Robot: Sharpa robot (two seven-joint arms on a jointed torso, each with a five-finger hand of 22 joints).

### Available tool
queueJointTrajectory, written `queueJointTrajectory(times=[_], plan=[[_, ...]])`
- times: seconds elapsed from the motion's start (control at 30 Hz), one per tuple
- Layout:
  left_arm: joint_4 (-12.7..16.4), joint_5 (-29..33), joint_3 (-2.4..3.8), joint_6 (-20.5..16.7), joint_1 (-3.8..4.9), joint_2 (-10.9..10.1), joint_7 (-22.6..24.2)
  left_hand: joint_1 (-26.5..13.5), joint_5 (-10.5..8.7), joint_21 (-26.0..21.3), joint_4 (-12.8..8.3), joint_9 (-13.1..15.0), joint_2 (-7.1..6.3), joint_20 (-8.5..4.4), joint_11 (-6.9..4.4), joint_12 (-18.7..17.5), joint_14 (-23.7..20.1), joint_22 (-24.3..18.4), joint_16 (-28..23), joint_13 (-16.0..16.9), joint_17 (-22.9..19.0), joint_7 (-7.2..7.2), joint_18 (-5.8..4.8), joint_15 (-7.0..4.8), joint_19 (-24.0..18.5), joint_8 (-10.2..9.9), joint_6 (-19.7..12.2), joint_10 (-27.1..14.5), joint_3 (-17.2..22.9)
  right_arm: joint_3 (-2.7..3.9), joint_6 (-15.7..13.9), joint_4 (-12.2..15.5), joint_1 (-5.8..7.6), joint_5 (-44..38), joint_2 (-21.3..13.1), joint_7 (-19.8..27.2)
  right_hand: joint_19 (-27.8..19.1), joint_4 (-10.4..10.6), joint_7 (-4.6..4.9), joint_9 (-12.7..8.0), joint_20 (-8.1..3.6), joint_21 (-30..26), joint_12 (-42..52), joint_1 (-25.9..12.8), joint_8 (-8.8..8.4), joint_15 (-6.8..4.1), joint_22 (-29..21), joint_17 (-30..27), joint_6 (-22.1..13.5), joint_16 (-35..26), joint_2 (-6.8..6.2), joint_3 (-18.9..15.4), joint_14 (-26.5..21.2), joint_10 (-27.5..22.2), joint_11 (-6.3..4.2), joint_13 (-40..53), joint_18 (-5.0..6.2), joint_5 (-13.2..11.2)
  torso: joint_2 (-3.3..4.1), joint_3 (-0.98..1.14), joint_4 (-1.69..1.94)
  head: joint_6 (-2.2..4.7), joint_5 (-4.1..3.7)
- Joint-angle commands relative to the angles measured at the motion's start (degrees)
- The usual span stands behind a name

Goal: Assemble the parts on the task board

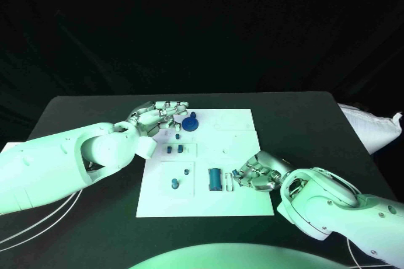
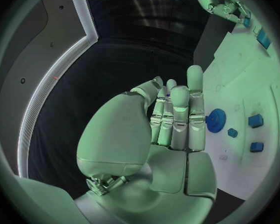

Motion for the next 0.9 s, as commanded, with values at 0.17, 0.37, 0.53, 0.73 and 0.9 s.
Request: queueJointTrajectory(times=[0.17, 0.37, 0.53, 0.73, 0.9], plan=[[0.19, 0.1, 0.03, 1.18, -0.03, 0.11, 0.09, -0.37, 0.35, -0.18, 0.02, -0.01, 0.19, 0.46, 0.06, 0.18, -0.44, -0.06, 0.01, 0.05, -0.05, -0.08, 1.06, -0.15, -0.11, 0.23, -0.42, -0.3, -0.37, -0.05, 3.44, -0.88, 0.08, 4.25, 1.28, -0.26, 0.25, -0.11, -0.38, 0.42, -0.15, 0.24, -0.04, -1.82, 0.61, -0.29, 5.92, 0.6, 1.36, 0.04, 0.14, -1.59, 3.41, 0.43, -0.18, -0.06, -0.62, 3.16, 0.02, 0.03, -0.03, -0.08, 0.13], [0.19, 0.1, 0.03, 1.25, -0.03, 0.16, 0.08, -0.37, 0.35, -0.18, 0.02, -0.01, 0.19, 0.46, 0.06, 0.18, -0.44, -0.06, 0.01, 0.05, -0.05, -0.08, 1.06, -0.15, -0.11, 0.23, -0.42, -0.3, -0.37, -0.07, 4.17, -1.29, 0.1, 4.45, 2.03, -0.35, 0.24, -0.25, -0.61, 0.61, -0.25, 0.21, 0.16, -2.0, 0.92, -0.41, 5.9, 0.67, 1.91, 0.08, 0.48, -2.04, 3.42, 0.53, -0.35, 0.11, -0.62, 3.49, 0.0, 0.07, -0.11, -0.17, 0.24], [0.17, 0.09, 0.03, 1.27, -0.03, 0.17, 0.09, -0.37, 0.35, -0.18, 0.02, -0.01, 0.19, 0.46, 0.06, 0.18, -0.44, -0.06, 0.01, 0.05, -0.05, -0.08, 1.06, -0.15, -0.11, 0.23, -0.42, -0.3, -0.37, -0.08, 4.33, -1.37, 0.1, 4.1, 2.3, -0.38, 0.26, -0.3, -0.75, 0.72, -0.32, 0.22, 0.32, -2.14, 1.1, -0.5, 5.92, 0.72, 2.22, 0.1, 0.59, -2.35, 3.43, 0.65, -0.47, 0.23, -0.62, 3.51, 0.02, 0.12, -0.15, -0.17, 0.28], [0.2, 0.09, 0.03, 1.33, -0.03, 0.2, 0.02, -0.37, 0.35, -0.18, 0.02, -0.01, 0.19, 0.46, 0.06, 0.18, -0.44, -0.06, 0.01, 0.05, -0.05, -0.08, 1.06, -0.15, -0.11, 0.23, -0.42, -0.3, -0.37, -0.08, 4.89, -1.47, 0.11, 3.67, 2.49, -0.42, 0.28, -0.14, -0.83, 0.81, -0.41, 0.23, -0.25, -2.63, 1.21, -0.58, 5.94, 0.71, 2.44, 0.09, 0.73, -2.9, 3.43, 0.65, -0.54, -0.1, -0.63, 3.46, 0.05, 0.09, -0.07, -0.06, -0.16], [0.21, 0.0, 0.03, 1.36, -0.03, 0.2, -0.04, -0.37, 0.35, -0.18, 0.02, -0.01, 0.19, 0.46, 0.06, 0.18, -0.44, -0.06, 0.01, 0.05, -0.05, -0.08, 1.06, -0.15, -0.11, 0.23, -0.42, -0.3, -0.37, -0.09, 6.0, -1.75, 0.17, 3.15, 2.67, -0.52, 0.2, 0.2, -0.93, 0.92, -0.52, 0.13, -0.28, -3.78, 1.35, -0.65, 5.83, 0.47, 2.76, -0.08, 0.9, -4.04, 3.37, 0.69, -0.62, -0.05, -0.6, 3.32, 0.01, 0.09, -0.09, -0.04, -0.05]])
